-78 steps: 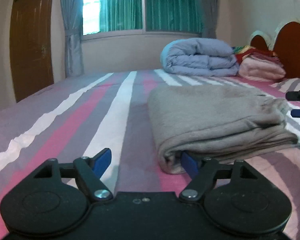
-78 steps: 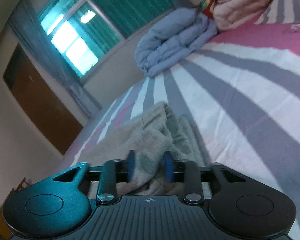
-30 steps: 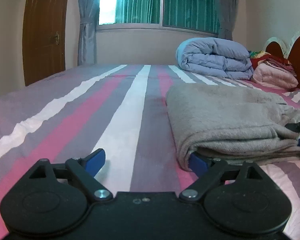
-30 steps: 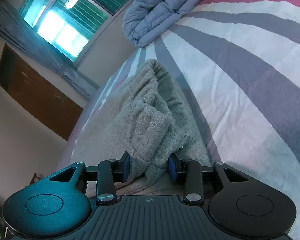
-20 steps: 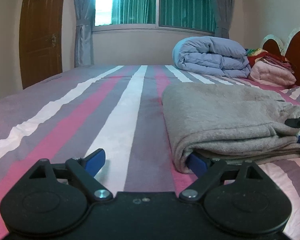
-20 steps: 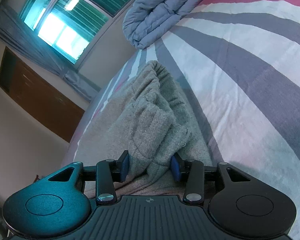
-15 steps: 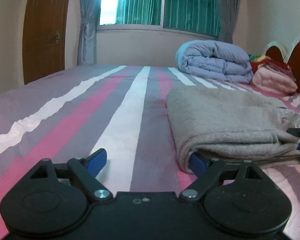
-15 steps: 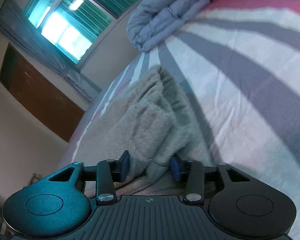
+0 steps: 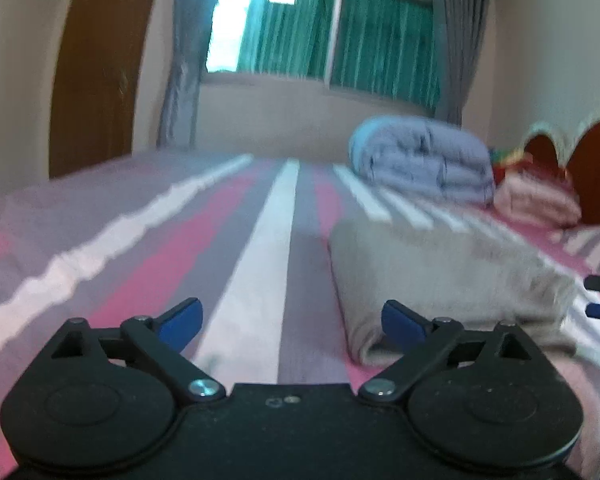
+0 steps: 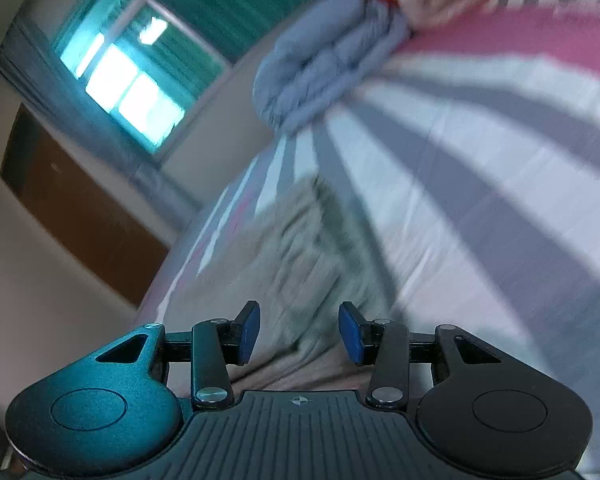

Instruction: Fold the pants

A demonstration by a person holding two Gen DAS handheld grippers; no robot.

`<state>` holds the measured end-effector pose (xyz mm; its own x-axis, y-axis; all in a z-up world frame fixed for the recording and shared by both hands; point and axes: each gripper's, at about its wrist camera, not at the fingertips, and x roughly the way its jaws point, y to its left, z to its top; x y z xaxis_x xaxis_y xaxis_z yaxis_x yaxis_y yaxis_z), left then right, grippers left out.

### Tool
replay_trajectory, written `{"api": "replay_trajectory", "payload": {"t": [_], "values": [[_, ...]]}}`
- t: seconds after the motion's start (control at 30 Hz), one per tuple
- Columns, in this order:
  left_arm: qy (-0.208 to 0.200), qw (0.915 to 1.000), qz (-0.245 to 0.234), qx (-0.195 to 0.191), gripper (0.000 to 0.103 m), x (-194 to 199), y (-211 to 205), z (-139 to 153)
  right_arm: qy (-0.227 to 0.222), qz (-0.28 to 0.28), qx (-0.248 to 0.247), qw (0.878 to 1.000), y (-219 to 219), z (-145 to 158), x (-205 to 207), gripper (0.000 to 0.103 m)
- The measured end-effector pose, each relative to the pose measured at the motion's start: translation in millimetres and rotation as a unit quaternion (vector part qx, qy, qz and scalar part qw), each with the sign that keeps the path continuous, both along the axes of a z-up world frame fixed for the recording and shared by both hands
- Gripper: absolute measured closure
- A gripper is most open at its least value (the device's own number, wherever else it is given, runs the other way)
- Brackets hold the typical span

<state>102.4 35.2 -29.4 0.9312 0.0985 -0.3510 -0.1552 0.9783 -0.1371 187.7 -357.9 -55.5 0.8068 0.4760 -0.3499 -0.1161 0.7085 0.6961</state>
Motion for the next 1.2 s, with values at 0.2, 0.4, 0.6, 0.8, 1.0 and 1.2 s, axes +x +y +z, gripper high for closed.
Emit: {"api": "replay_trajectory", "payload": {"t": [0.2, 0.4, 0.6, 0.8, 1.0, 1.2], "values": [[-0.006, 0.9998, 0.014, -0.008, 0.011, 53.8, 6.9, 13.0, -0.097, 0.012, -0.087, 0.991, 19.1, 28.4, 4.1, 0.060], [0.108, 0.9940, -0.020, -0.009, 0.015, 118.5, -1.5, -23.0, -0.074, 0.054, -0.204, 0.975, 64.5, 11.4, 44.2, 0.088], [0.063, 0.9977, -0.014, -0.021, 0.017, 131.1, 12.9, 0.6, -0.086, 0.034, -0.165, 0.982, 45.1, 15.2, 54.8, 0.089], [0.092, 0.9944, -0.053, -0.008, 0.015, 165.9, -0.6, -14.9, -0.134, 0.059, -0.201, 0.969, 72.1, 29.2, 80.7, 0.089], [0.060, 0.9974, -0.035, -0.017, 0.016, 155.4, 6.7, -8.4, -0.089, 0.065, -0.223, 0.969, 77.8, 2.4, 96.4, 0.089], [0.088, 0.9941, -0.062, 0.007, 0.013, 166.3, -8.7, -20.9, -0.080, 0.056, -0.237, 0.967, 80.6, 2.4, 105.9, 0.089]]}}
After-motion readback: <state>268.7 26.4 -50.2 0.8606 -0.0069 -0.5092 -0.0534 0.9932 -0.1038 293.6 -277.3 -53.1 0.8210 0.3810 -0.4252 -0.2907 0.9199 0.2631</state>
